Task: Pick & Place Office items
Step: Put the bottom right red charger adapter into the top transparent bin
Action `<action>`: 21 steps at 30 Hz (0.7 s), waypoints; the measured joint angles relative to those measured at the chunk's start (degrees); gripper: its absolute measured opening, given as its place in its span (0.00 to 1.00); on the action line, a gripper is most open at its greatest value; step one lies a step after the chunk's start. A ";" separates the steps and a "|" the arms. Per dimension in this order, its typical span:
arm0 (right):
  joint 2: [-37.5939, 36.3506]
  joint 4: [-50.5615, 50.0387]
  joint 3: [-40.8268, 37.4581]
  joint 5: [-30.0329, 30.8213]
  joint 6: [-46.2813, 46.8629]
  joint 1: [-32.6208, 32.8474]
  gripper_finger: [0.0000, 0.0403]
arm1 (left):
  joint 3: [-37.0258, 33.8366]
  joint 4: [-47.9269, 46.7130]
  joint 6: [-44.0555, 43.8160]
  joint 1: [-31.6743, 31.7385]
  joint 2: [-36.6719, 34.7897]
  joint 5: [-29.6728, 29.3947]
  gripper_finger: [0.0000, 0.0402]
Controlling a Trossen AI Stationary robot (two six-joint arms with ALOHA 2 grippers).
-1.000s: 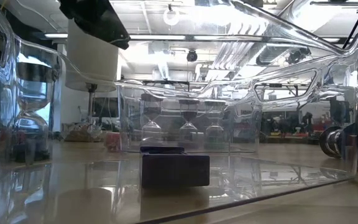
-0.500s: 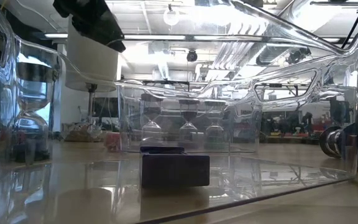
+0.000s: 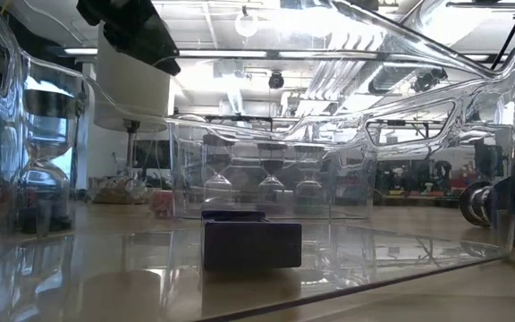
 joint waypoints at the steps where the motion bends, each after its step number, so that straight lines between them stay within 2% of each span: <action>1: -0.24 -0.05 -0.01 -0.01 1.86 -0.03 0.49 | 0.00 0.00 0.00 0.00 0.00 0.00 0.64; 9: -3.24 -4.50 2.35 3.35 9.14 0.54 0.49 | 0.00 0.02 0.78 0.00 0.00 1.70 0.64; 12: -3.69 -9.09 5.62 4.64 9.20 0.57 0.49 | 0.00 -0.04 2.41 0.03 0.00 2.21 0.64; 16: -3.78 -18.34 11.88 9.24 8.26 0.19 0.49 | 0.00 -0.07 4.99 0.48 0.00 2.37 0.64; 21: -3.84 -28.51 19.45 14.09 3.15 -3.63 0.49 | 0.00 -1.26 6.37 0.50 0.00 2.44 0.64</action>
